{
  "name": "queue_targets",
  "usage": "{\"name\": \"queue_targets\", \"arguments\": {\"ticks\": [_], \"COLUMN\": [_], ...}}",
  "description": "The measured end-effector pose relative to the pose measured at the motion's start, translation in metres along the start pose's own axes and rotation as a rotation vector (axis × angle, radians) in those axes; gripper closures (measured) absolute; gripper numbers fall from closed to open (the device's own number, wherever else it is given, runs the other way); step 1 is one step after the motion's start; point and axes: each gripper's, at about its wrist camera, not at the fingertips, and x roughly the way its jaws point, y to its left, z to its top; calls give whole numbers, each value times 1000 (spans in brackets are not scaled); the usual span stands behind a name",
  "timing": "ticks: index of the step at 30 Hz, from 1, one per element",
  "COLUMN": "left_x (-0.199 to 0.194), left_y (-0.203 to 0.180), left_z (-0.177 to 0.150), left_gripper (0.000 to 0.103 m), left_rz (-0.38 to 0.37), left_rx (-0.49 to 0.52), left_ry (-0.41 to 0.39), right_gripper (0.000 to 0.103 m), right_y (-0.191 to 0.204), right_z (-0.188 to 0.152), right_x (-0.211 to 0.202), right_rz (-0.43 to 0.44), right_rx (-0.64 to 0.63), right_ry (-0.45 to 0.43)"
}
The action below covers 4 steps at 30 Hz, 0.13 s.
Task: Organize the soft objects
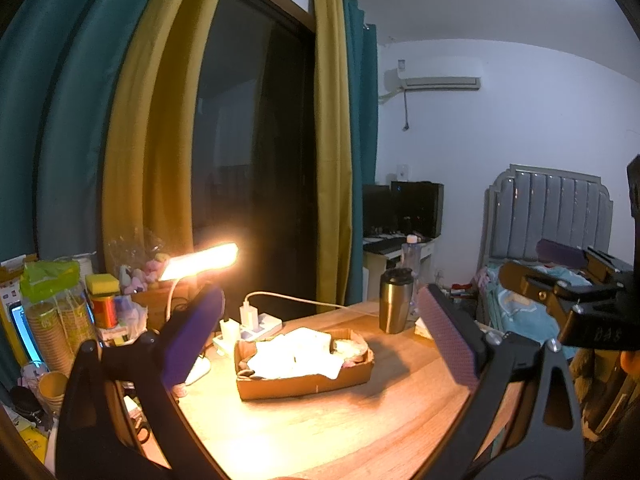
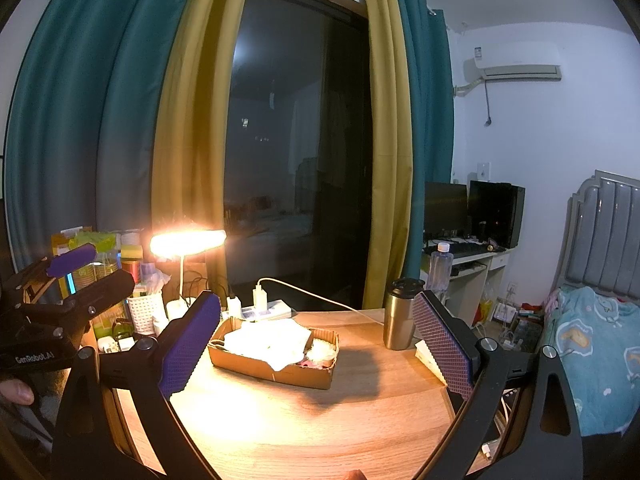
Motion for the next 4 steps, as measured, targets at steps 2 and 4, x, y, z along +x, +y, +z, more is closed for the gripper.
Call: {"name": "queue_targets", "arguments": {"ticks": [2, 4], "left_x": [2, 4], "left_y": [-1, 0], "left_z": [-3, -5], "left_gripper": [4, 4], "left_rz": [-4, -5], "left_rx": [0, -3], "left_ry": [10, 19], "right_gripper": [5, 5], "right_y": [0, -1], "right_z": [-1, -4], "right_x": [0, 0], "right_rz": [1, 2], "right_rx": [1, 1], "right_ry": [2, 5]}}
